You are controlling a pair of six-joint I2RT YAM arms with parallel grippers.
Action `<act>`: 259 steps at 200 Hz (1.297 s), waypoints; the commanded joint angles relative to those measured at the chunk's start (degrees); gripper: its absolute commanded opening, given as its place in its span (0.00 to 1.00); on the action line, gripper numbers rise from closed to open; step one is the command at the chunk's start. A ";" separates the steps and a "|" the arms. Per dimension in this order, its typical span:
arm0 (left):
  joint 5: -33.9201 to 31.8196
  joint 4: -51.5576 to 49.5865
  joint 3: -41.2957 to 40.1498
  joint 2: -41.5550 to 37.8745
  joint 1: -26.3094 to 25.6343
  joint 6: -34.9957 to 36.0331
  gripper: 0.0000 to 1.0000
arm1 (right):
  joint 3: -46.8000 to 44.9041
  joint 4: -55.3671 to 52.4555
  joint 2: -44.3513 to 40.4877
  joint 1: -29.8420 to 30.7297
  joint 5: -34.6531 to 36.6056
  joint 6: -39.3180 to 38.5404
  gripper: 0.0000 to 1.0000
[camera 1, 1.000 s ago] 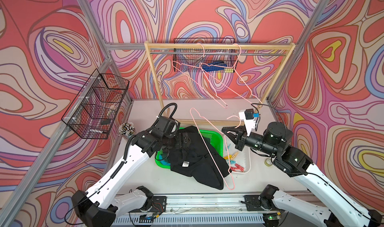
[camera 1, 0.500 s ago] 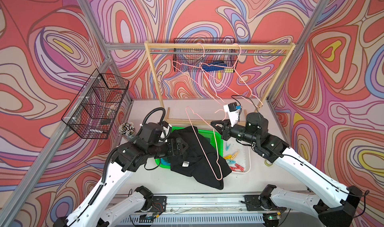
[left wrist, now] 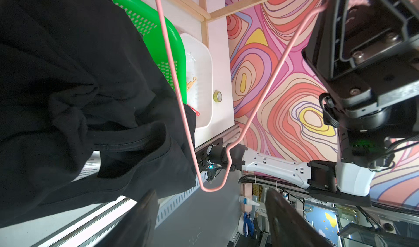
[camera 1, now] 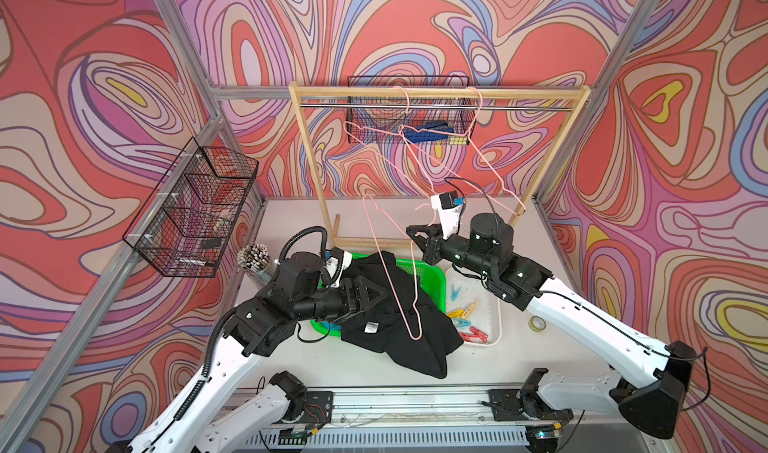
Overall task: Remove the clothespins securing t-shirts to the hanger
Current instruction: Place the hanger on the clothes rail.
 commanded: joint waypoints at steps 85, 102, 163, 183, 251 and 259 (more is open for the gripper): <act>-2.95 11.87 2.07 9.57 -12.03 -5.14 0.67 | 3.12 3.13 2.17 2.39 5.02 -1.16 0.00; -2.69 12.47 2.29 11.30 -13.55 -4.99 0.65 | 3.58 2.56 1.98 2.39 5.76 -1.48 0.00; -6.73 9.40 1.82 12.04 -15.74 -3.47 0.56 | 3.96 3.14 1.21 2.36 7.41 -1.75 0.00; -6.28 10.26 1.19 12.02 -15.75 -4.02 0.42 | 4.04 3.27 1.20 2.32 7.49 -1.71 0.00; -7.25 8.97 -0.89 12.76 -15.86 -2.84 0.36 | 4.09 4.45 1.10 2.37 8.55 -1.27 0.00; -7.79 8.42 -1.22 12.82 -15.77 -2.54 0.36 | 3.89 4.81 0.97 2.39 8.68 -1.36 0.00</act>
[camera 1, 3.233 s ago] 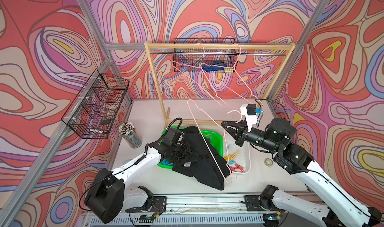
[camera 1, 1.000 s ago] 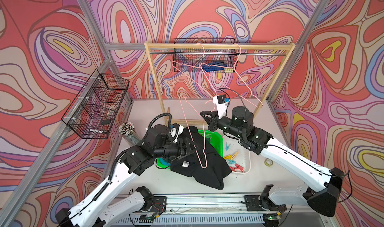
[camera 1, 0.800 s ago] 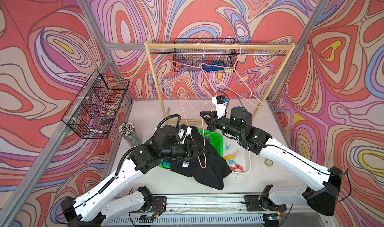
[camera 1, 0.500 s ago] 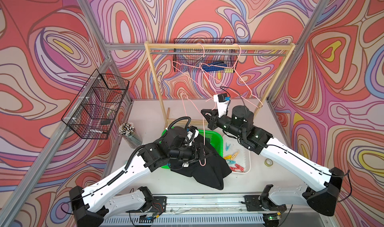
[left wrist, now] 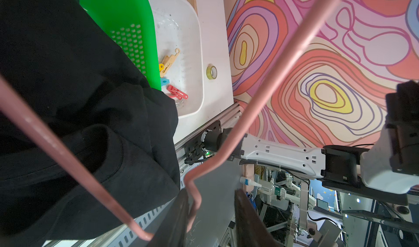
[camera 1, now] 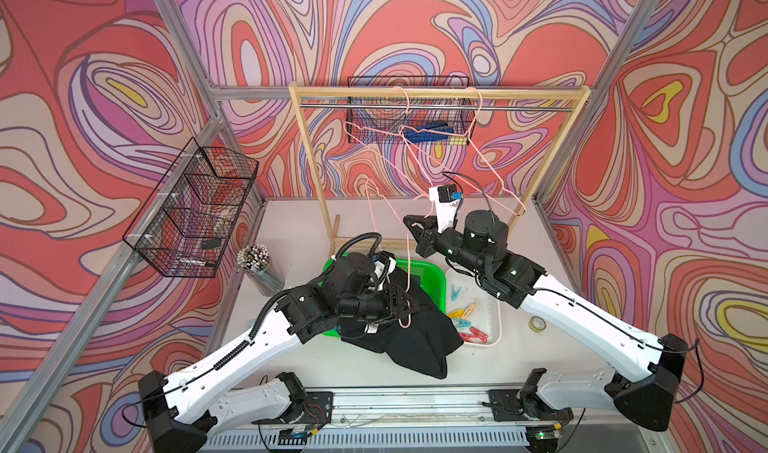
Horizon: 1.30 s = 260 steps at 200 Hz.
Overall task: Remove the clothespins securing t-shirts to the hanger
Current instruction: Place the hanger on the clothes rail.
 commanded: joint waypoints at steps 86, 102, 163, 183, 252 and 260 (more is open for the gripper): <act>-2.62 0.12 -2.75 0.27 -0.15 1.80 0.00 | 0.53 3.03 -1.36 0.36 1.13 -0.22 0.00; -2.76 0.56 -2.75 0.10 -0.15 1.54 0.00 | 0.53 2.73 -1.54 0.35 0.16 -0.50 0.05; -4.79 0.60 -1.98 -0.12 -0.21 1.34 0.00 | 0.18 -0.55 -4.54 0.36 -1.30 -1.58 0.36; -5.08 0.88 -1.19 -0.29 -0.19 1.45 0.00 | -0.30 -2.84 -6.56 0.36 -0.49 -1.63 0.48; -9.21 -1.33 3.59 -0.53 0.11 3.80 0.00 | -8.45 -9.38 -18.72 0.36 3.95 -0.32 0.64; -9.19 -1.31 4.52 -0.24 0.26 4.22 0.00 | -9.58 -9.92 -20.20 0.34 4.36 0.07 0.66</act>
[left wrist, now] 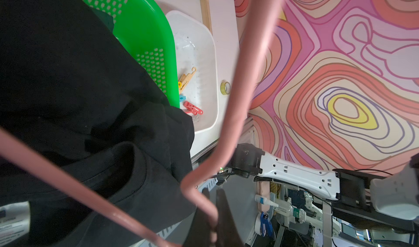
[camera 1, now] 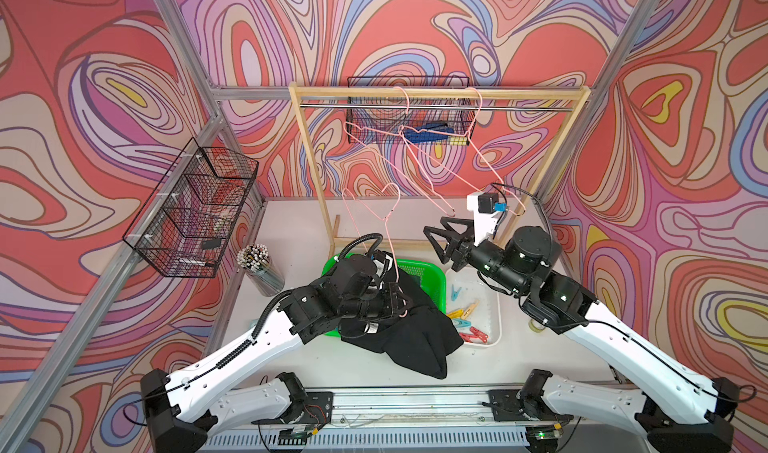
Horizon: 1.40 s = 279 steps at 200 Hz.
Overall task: Remove the clothespins securing t-shirts to the hanger
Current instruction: Place the hanger on the clothes rail.
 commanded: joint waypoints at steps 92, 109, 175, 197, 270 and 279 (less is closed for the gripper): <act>-0.25 -5.80 17.53 2.26 4.96 7.97 0.00 | -7.64 -13.19 -12.57 0.10 5.75 2.85 0.98; 0.21 -6.92 21.00 3.86 5.75 9.28 0.00 | -6.67 -15.23 -13.05 0.10 5.40 2.65 0.98; 7.74 -7.08 29.19 9.55 13.38 9.42 0.00 | -8.90 -18.32 -16.14 0.04 7.95 1.92 0.98; 12.97 -5.17 31.13 11.73 16.69 8.41 0.00 | -9.16 -18.42 -16.17 0.07 8.62 1.56 0.98; 23.19 1.03 35.00 15.73 24.06 4.27 0.00 | -9.24 -18.24 -14.37 0.10 8.04 0.94 0.98; 23.29 1.08 35.67 16.00 24.20 4.67 0.00 | -9.43 -18.14 -14.40 0.10 8.06 0.96 0.98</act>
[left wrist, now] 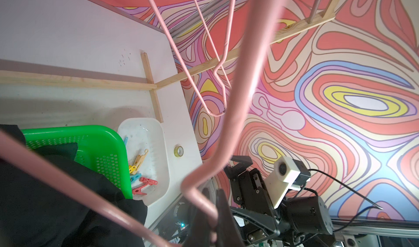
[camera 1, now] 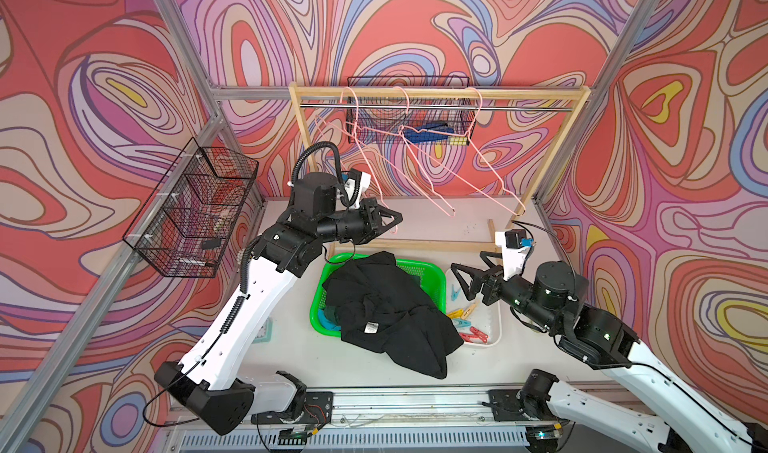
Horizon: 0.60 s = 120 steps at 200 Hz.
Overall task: Remove the clothespins securing t-shirts to the hanger
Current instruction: Place the hanger on the clothes rail.
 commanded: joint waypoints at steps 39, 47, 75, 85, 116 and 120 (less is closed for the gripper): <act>5.63 4.35 5.26 2.12 2.42 -1.17 0.00 | -1.42 -0.01 0.13 0.09 0.23 -0.60 0.98; 6.58 6.18 5.12 2.39 2.86 -2.52 0.00 | -1.42 0.00 0.23 0.10 0.20 -0.36 0.98; 8.38 7.20 7.59 4.08 4.26 -3.46 0.00 | -1.49 0.04 0.28 0.08 -0.24 0.45 0.98; 8.46 5.48 8.70 4.81 4.92 -2.35 0.00 | -1.66 -0.17 0.20 0.08 -0.36 0.46 0.98; 7.89 5.23 7.04 5.57 6.61 -2.31 0.00 | -2.13 -0.04 -0.51 0.10 0.14 0.53 0.98; 7.87 5.28 6.80 5.58 6.72 -2.08 0.00 | -2.16 -0.14 -0.51 0.07 0.14 0.55 0.98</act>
